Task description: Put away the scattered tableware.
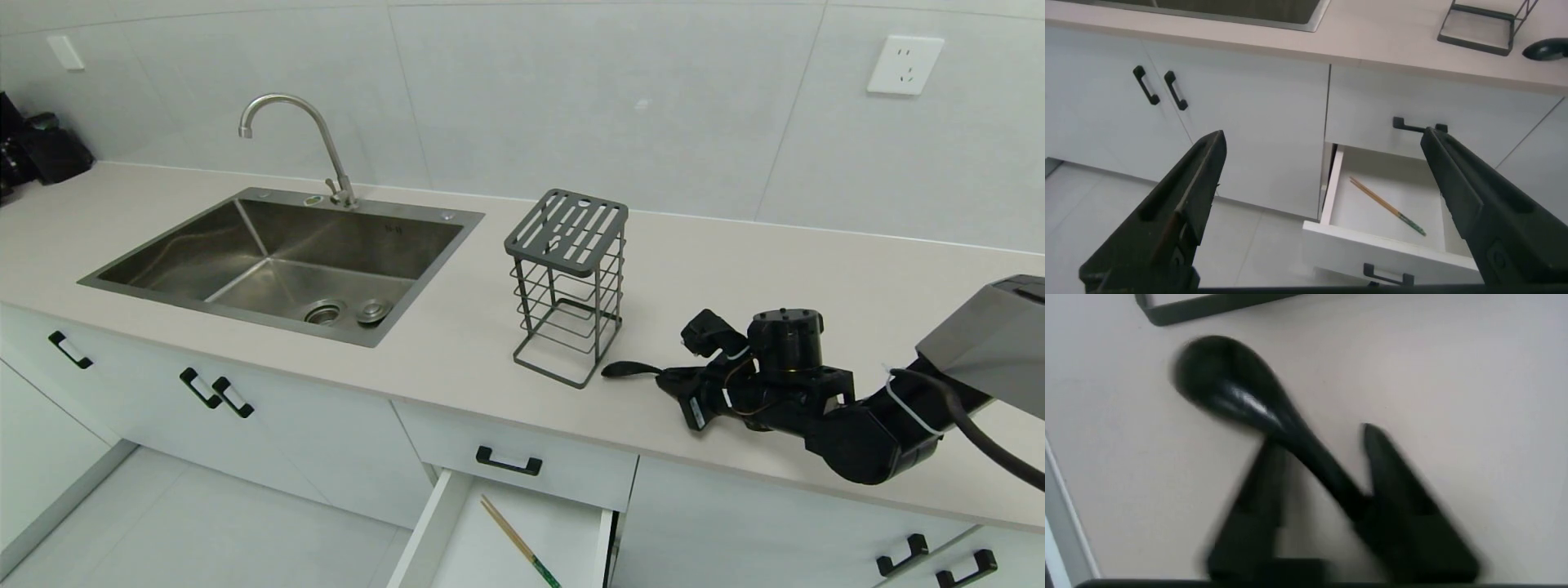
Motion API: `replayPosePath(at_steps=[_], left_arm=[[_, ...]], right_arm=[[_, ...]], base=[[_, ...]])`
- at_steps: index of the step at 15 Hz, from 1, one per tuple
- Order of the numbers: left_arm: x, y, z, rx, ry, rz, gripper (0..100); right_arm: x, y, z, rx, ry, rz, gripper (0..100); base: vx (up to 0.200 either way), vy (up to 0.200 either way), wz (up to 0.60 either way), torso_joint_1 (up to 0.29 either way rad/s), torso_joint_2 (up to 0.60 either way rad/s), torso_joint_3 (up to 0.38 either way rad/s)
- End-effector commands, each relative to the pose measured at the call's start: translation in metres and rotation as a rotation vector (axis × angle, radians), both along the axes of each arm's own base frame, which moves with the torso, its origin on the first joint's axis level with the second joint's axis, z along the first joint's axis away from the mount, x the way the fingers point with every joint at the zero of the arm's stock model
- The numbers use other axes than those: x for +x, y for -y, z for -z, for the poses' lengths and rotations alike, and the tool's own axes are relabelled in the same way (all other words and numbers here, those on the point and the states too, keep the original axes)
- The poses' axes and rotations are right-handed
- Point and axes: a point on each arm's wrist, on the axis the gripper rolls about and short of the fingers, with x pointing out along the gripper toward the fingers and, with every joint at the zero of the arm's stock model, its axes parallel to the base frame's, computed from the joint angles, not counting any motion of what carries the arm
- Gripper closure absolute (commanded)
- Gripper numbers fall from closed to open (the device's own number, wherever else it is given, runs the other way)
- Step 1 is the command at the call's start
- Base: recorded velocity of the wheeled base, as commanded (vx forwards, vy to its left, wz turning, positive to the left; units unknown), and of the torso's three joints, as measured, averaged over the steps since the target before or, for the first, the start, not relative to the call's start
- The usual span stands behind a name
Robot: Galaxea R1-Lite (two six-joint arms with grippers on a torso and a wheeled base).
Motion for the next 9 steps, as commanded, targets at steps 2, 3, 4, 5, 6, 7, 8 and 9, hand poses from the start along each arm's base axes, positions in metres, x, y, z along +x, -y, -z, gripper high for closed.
replayPosePath(at_steps=[2,3,4,5,6,7,8,9], left_arm=[[0.000,0.000,0.000,-0.001,0.001,-0.001,0],[0.000,0.000,0.000,-0.001,0.001,-0.001,0],[0.000,0.000,0.000,-0.001,0.001,0.000,0],[0.000,0.000,0.000,-0.001,0.001,-0.001,0],[0.000,0.000,0.000,-0.001,0.001,-0.001,0],[0.000,0.000,0.000,-0.001,0.001,0.000,0],[0.000,0.000,0.000,-0.001,0.001,-0.001,0],[0.000,0.000,0.000,-0.001,0.001,0.000,0]], right_arm=[[-0.004,0.000,-0.007,0.003,0.012,-0.004,100],[-0.006,0.001,-0.012,0.006,0.024,-0.003,100],[-0.008,0.002,-0.015,0.007,0.027,-0.003,100],[-0.017,0.006,-0.022,0.009,0.031,-0.003,100],[-0.024,0.008,-0.027,0.011,0.037,-0.003,100],[-0.030,0.011,-0.030,0.012,0.038,-0.003,100],[-0.037,0.013,-0.032,0.011,0.037,-0.005,100],[-0.047,0.011,-0.034,0.011,0.035,-0.020,100]], base=[[0.000,0.000,0.00,0.000,0.00,0.000],[0.000,0.000,0.00,0.000,0.00,0.000],[0.000,0.000,0.00,0.000,0.00,0.000],[0.000,0.000,0.00,0.000,0.00,0.000],[0.000,0.000,0.00,0.000,0.00,0.000],[0.000,0.000,0.00,0.000,0.00,0.000],[0.000,0.000,0.00,0.000,0.00,0.000],[0.000,0.000,0.00,0.000,0.00,0.000]])
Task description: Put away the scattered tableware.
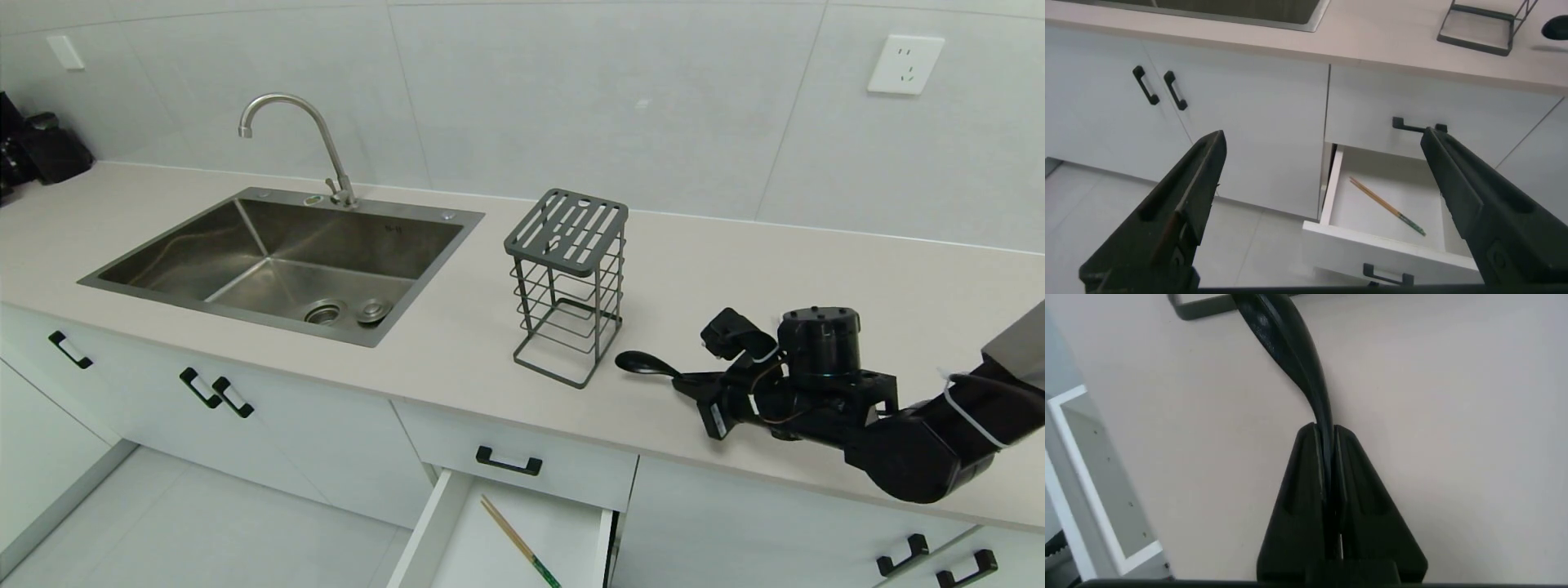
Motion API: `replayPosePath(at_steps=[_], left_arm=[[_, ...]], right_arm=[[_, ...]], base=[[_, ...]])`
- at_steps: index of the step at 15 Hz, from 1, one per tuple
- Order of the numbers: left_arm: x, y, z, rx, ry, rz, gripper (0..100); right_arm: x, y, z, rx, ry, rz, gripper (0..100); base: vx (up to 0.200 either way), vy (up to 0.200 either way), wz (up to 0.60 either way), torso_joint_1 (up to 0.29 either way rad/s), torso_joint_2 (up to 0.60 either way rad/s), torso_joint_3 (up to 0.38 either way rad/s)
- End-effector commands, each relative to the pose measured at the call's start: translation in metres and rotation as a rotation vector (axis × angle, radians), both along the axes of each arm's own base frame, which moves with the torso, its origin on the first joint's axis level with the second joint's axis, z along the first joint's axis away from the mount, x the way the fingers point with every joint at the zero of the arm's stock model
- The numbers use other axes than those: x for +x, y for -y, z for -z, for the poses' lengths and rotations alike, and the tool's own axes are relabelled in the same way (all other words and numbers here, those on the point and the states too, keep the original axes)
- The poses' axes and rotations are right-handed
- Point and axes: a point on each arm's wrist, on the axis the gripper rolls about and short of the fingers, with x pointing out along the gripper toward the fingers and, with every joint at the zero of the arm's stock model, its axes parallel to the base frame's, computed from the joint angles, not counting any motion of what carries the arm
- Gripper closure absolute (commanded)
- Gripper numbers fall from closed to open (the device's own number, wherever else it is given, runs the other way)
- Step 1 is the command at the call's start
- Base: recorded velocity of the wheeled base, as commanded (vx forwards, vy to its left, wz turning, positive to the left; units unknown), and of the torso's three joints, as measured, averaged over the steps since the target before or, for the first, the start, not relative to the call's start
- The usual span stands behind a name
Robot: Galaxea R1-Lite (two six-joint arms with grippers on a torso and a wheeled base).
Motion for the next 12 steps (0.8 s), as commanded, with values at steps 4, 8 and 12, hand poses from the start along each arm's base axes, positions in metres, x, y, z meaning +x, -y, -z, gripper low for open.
replayPosePath(at_steps=[4,8,12], left_arm=[[0.000,0.000,0.000,0.000,0.000,-0.001,0],[0.000,0.000,0.000,0.000,0.000,-0.001,0],[0.000,0.000,0.000,0.000,-0.001,0.001,0]], right_arm=[[-0.059,-0.016,-0.013,-0.011,-0.004,-0.099,100],[-0.077,-0.014,-0.011,-0.022,-0.027,-0.118,100],[-0.091,-0.036,-0.012,-0.019,-0.024,-0.211,100]], base=[[0.000,0.000,0.00,0.000,0.00,0.000],[0.000,0.000,0.00,0.000,0.00,0.000],[0.000,0.000,0.00,0.000,0.00,0.000]])
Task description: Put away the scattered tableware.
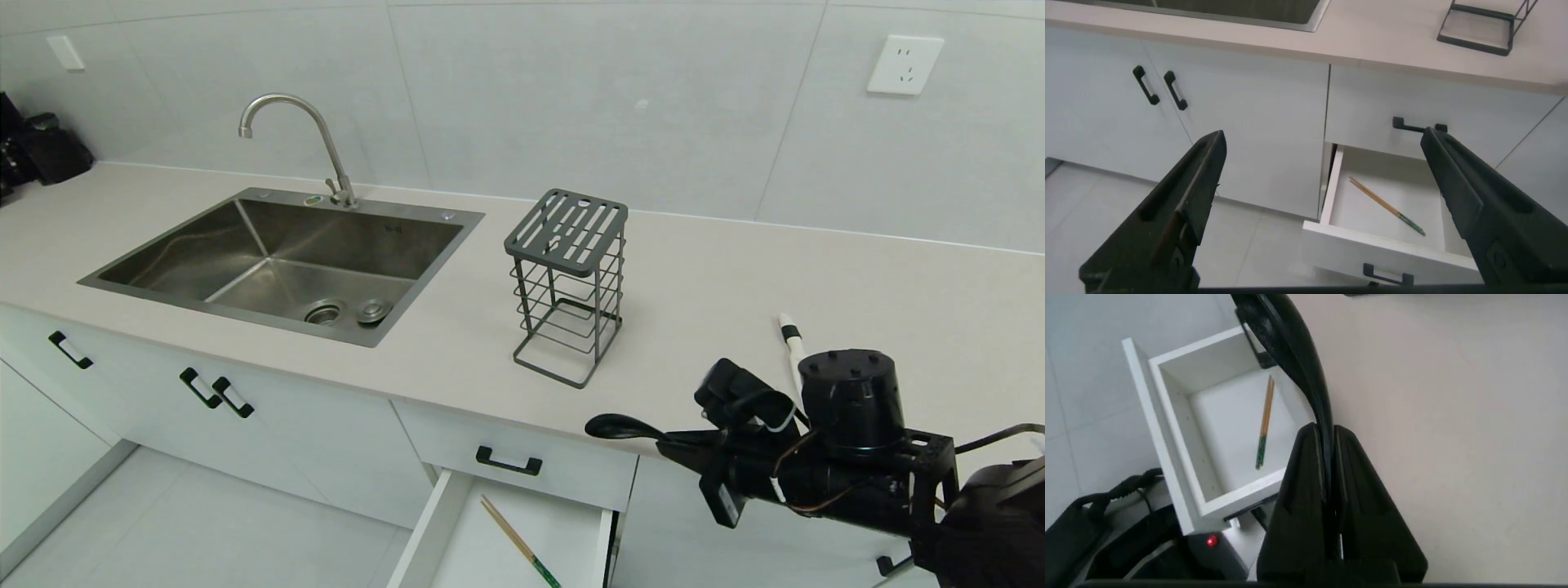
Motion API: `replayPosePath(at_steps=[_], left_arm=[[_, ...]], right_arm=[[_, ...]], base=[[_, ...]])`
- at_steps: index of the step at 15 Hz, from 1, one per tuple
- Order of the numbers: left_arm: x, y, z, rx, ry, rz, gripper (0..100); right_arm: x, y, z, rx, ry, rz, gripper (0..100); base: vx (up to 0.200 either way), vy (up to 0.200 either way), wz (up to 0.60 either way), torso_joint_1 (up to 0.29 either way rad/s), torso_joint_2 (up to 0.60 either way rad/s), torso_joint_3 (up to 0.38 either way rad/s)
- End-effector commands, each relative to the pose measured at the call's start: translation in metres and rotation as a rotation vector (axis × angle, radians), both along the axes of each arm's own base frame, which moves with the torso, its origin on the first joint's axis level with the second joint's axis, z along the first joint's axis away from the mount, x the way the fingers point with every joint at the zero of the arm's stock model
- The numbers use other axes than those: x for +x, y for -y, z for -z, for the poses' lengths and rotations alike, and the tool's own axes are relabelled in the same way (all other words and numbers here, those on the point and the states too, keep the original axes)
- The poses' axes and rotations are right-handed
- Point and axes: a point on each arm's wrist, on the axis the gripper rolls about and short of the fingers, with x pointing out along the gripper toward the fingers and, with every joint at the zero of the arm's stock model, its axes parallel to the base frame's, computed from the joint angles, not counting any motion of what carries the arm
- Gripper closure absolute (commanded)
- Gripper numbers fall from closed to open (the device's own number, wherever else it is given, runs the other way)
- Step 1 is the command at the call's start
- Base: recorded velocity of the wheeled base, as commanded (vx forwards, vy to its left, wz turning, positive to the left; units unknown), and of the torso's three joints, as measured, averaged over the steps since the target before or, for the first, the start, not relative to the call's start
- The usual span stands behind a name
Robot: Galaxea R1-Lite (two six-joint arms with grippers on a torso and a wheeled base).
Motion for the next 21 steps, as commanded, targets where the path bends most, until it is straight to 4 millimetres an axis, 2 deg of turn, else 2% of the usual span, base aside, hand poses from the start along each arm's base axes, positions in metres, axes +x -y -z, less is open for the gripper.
replayPosePath(at_steps=[1,10,14,16,18,20,21], left_arm=[[0.000,0.000,0.000,0.000,0.001,-0.001,0],[0.000,0.000,0.000,0.000,-0.001,-0.001,0],[0.000,0.000,0.000,0.000,0.001,-0.001,0],[0.000,0.000,0.000,0.000,0.001,-0.003,0],[0.000,0.000,0.000,0.000,0.001,-0.001,0],[0.000,0.000,0.000,0.000,0.001,-0.001,0],[0.000,0.000,0.000,0.000,0.001,-0.001,0]], right_arm=[[-0.011,-0.015,-0.002,0.005,0.009,-0.063,100],[-0.027,-0.040,-0.009,0.042,0.029,-0.166,100],[-0.037,-0.061,-0.015,0.130,-0.039,-0.160,100],[-0.055,-0.095,-0.031,0.236,-0.065,-0.225,100],[-0.059,-0.111,-0.033,0.245,-0.051,-0.241,100],[-0.056,-0.115,-0.031,0.237,-0.040,-0.210,100],[-0.053,-0.119,-0.036,0.252,-0.028,-0.209,100]], base=[[0.000,0.000,0.00,0.000,0.00,0.000],[0.000,0.000,0.00,0.000,0.00,0.000],[0.000,0.000,0.00,0.000,0.00,0.000],[0.000,0.000,0.00,0.000,0.00,0.000],[0.000,0.000,0.00,0.000,0.00,0.000],[0.000,0.000,0.00,0.000,0.00,0.000],[0.000,0.000,0.00,0.000,0.00,0.000]])
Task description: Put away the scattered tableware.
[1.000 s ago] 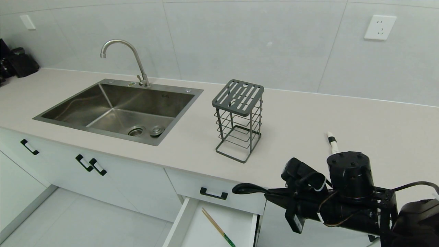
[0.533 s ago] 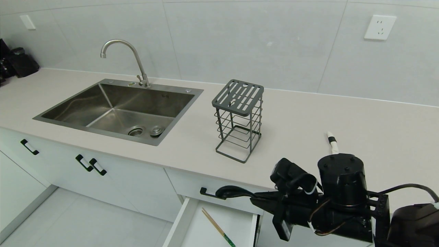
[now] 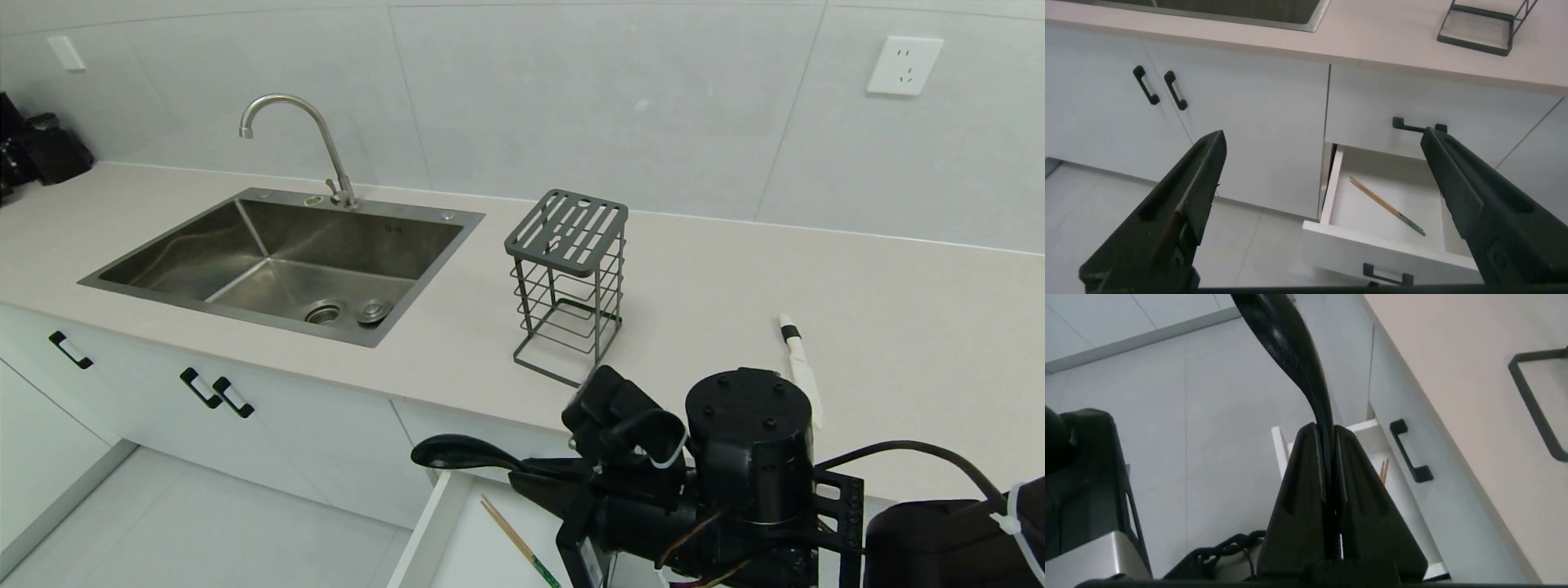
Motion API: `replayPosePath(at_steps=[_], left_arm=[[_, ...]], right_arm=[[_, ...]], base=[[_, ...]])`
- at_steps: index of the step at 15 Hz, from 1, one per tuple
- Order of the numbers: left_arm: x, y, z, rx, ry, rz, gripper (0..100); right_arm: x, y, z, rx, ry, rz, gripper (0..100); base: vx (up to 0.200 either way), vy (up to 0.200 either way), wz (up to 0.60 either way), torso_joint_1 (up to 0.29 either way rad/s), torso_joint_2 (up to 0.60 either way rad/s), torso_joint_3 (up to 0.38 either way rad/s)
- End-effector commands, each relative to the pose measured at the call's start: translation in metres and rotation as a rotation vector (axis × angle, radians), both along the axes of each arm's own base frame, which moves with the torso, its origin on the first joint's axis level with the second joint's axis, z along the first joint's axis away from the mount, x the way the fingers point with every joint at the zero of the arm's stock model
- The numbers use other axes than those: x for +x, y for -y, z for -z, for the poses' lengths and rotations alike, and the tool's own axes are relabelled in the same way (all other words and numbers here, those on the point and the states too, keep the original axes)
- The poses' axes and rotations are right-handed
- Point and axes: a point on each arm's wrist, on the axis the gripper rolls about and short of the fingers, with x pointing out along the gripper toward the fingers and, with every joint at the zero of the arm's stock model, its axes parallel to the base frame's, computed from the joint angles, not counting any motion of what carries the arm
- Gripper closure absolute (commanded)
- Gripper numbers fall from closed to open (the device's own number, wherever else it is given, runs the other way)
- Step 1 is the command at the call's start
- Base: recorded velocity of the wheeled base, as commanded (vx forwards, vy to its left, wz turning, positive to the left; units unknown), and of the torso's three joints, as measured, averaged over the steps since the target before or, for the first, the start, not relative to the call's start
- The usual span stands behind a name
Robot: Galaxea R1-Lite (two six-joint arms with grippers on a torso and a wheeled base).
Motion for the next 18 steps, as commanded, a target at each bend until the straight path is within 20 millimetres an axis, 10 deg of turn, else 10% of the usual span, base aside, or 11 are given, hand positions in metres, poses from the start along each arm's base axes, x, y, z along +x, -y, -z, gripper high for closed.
replayPosePath(at_steps=[1,18], left_arm=[[0.0000,0.0000,0.0000,-0.001,0.001,0.001,0],[0.0000,0.0000,0.0000,-0.001,0.001,0.001,0]], right_arm=[[0.0035,-0.0076,-0.0012,0.008,0.008,0.002,100],[0.0066,-0.0088,0.0041,-0.020,0.006,0.065,100]], base=[[0.000,0.000,0.00,0.000,0.00,0.000],[0.000,0.000,0.00,-0.021,0.04,0.021]])
